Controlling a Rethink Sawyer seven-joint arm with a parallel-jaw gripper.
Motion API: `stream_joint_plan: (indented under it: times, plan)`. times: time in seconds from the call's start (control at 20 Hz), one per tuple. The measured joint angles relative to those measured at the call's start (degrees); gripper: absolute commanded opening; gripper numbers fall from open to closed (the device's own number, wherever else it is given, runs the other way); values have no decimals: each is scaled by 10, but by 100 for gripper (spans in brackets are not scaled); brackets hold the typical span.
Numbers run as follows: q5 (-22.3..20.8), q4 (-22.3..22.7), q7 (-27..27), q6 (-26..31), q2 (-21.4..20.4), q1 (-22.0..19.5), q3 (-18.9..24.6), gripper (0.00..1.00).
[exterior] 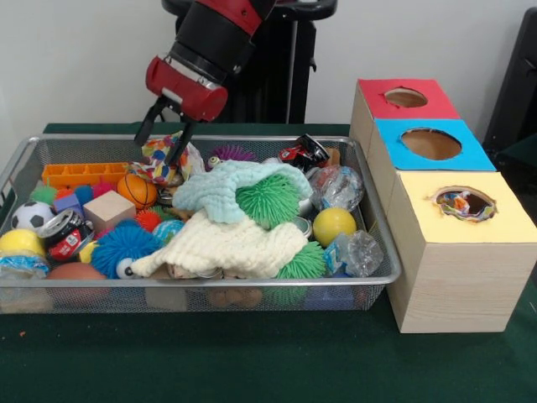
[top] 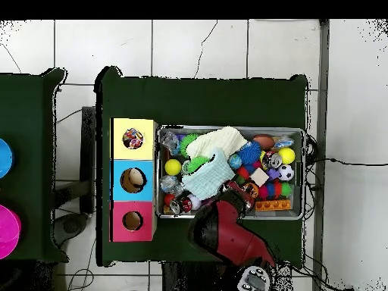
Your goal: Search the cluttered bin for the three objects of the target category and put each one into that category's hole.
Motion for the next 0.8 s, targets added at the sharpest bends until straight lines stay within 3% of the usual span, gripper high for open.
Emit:
stream_joint_plan:
  times: [0.8]
  plan:
    - [-8,46,0,8,0,-66,76,100]
